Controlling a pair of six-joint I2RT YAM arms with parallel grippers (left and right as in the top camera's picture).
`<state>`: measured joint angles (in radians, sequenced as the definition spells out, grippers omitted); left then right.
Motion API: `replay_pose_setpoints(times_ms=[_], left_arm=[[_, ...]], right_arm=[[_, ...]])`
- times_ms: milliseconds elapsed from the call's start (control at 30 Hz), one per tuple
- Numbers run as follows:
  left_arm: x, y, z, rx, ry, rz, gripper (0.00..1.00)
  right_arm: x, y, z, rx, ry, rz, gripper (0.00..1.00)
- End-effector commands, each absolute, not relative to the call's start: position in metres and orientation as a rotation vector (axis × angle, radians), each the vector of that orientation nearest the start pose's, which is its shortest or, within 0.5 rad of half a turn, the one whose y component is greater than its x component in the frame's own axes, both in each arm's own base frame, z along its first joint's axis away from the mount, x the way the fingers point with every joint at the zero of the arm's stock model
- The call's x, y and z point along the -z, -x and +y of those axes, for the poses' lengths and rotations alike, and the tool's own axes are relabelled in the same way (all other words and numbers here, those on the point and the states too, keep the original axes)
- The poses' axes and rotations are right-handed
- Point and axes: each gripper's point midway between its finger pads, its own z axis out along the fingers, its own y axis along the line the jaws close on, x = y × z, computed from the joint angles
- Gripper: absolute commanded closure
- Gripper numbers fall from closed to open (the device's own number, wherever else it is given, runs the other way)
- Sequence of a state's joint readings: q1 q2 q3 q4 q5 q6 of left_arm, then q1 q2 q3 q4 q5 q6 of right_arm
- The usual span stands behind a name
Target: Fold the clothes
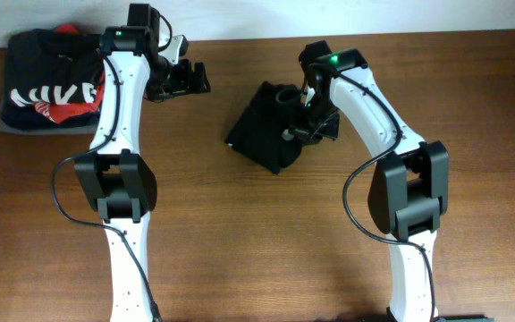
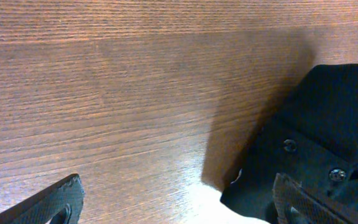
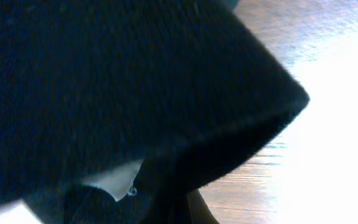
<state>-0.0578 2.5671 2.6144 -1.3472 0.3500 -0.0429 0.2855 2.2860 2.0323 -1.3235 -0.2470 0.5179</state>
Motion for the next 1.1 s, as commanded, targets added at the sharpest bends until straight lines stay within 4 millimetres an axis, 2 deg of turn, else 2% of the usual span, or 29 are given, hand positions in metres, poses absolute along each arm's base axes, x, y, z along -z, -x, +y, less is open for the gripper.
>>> replay_pose_setpoints(times_ms=[0, 133, 167, 200, 367, 433, 567, 667, 733, 867, 933, 1033, 1067], left_arm=[[-0.104, -0.544, -0.09, 0.514, -0.089, 2.836, 0.03], [-0.104, -0.544, -0.09, 0.513, -0.088, 2.836, 0.03], [-0.103, -0.544, -0.09, 0.514, -0.088, 2.839, 0.03], [-0.103, -0.544, -0.09, 0.514, -0.088, 2.84, 0.03], [-0.103, -0.543, -0.09, 0.514, -0.087, 2.841, 0.03], [-0.103, -0.543, -0.09, 0.514, -0.087, 2.841, 0.03], [-0.103, -0.542, -0.09, 0.514, -0.086, 2.846, 0.03], [-0.103, -0.542, -0.09, 0.514, -0.086, 2.848, 0.03], [-0.103, -0.542, -0.09, 0.515, -0.086, 2.848, 0.03], [-0.103, -0.542, -0.09, 0.514, -0.086, 2.846, 0.03], [-0.103, -0.543, -0.09, 0.513, -0.087, 2.842, 0.03], [-0.103, -0.544, -0.09, 0.513, -0.088, 2.84, 0.03], [-0.103, -0.544, -0.09, 0.513, -0.088, 2.84, 0.03]], right_arm=[[-0.06, -0.413, 0.146, -0.183, -0.445, 3.187, 0.96], [-0.058, -0.416, 0.134, -0.077, -0.441, 3.161, 0.94], [-0.058, -0.418, 0.131, -0.047, -0.439, 3.15, 0.8], [-0.058, -0.419, 0.129, -0.031, -0.435, 3.145, 0.71], [-0.058, -0.419, 0.127, -0.016, -0.431, 3.142, 0.67], [-0.058, -0.419, 0.127, -0.016, -0.432, 3.142, 0.7], [-0.067, -0.424, 0.127, -0.033, -0.434, 3.117, 0.94], [-0.095, -0.438, 0.125, -0.081, -0.439, 3.043, 0.96], [-0.126, -0.453, 0.125, -0.145, -0.402, 2.957, 0.96], [-0.188, -0.482, 0.144, -0.375, -0.17, 2.792, 0.96], [-0.214, -0.492, 0.159, -0.508, -0.065, 2.705, 0.92], [-0.233, -0.504, 0.18, -0.657, 0.054, 2.603, 0.85], [-0.233, -0.508, 0.187, -0.707, 0.079, 2.582, 0.83]])
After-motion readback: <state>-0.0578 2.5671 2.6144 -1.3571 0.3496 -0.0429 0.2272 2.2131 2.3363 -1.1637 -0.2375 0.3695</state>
